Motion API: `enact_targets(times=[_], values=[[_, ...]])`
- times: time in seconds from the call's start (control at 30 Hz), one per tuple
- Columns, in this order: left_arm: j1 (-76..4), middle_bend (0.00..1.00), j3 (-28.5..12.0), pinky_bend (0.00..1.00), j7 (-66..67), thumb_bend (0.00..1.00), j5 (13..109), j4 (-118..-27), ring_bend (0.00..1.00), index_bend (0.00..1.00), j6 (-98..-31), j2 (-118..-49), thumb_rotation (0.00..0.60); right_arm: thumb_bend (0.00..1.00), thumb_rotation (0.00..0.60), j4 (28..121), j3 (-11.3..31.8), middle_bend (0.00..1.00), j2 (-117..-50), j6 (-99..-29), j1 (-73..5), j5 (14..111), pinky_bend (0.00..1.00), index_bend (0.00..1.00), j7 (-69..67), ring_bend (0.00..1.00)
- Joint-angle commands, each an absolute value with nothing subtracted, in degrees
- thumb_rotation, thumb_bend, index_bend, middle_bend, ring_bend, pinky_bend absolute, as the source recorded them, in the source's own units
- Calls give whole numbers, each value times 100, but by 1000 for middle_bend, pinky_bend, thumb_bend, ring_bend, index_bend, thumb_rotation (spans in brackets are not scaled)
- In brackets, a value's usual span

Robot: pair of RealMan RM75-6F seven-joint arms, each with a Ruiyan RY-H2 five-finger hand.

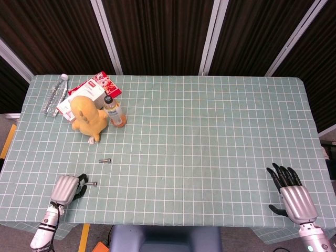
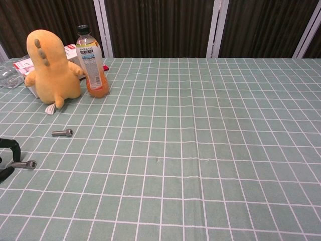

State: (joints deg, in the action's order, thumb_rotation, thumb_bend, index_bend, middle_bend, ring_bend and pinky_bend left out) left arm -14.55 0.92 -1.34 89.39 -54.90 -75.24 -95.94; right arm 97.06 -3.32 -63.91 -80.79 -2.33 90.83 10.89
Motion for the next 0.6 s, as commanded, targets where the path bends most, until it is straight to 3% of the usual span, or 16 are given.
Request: enact_targets(times=[0.03,0.6], values=[[-1449,1000,89,1000,-117,425,8950,-5529,1000,564,-7580,-9577,600,154,600,9699,-327,0,-6401,-8092,-233,9093,0,0,1078,0],[-1510,1000,110,1000,99,424,9088,-6159,1000,565,-7780,-9338,600,154,600,9674,-318,0,-6418,-8104,-233,9097,0,0,1055,0]])
